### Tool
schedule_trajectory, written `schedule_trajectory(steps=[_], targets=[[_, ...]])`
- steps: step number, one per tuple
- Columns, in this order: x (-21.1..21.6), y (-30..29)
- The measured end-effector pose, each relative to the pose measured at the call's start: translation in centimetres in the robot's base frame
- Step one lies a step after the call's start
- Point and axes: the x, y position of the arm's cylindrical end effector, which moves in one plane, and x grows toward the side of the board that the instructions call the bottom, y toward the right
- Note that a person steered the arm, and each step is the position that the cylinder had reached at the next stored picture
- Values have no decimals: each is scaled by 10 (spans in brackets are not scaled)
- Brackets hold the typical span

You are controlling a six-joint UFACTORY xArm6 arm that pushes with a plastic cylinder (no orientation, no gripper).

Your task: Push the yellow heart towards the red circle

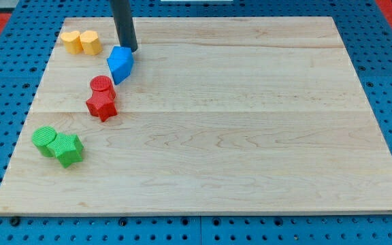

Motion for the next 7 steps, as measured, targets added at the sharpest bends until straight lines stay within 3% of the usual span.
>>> schedule_trajectory(steps=[2,5,7], targets=[[8,0],[-61,-24],[-83,-107]])
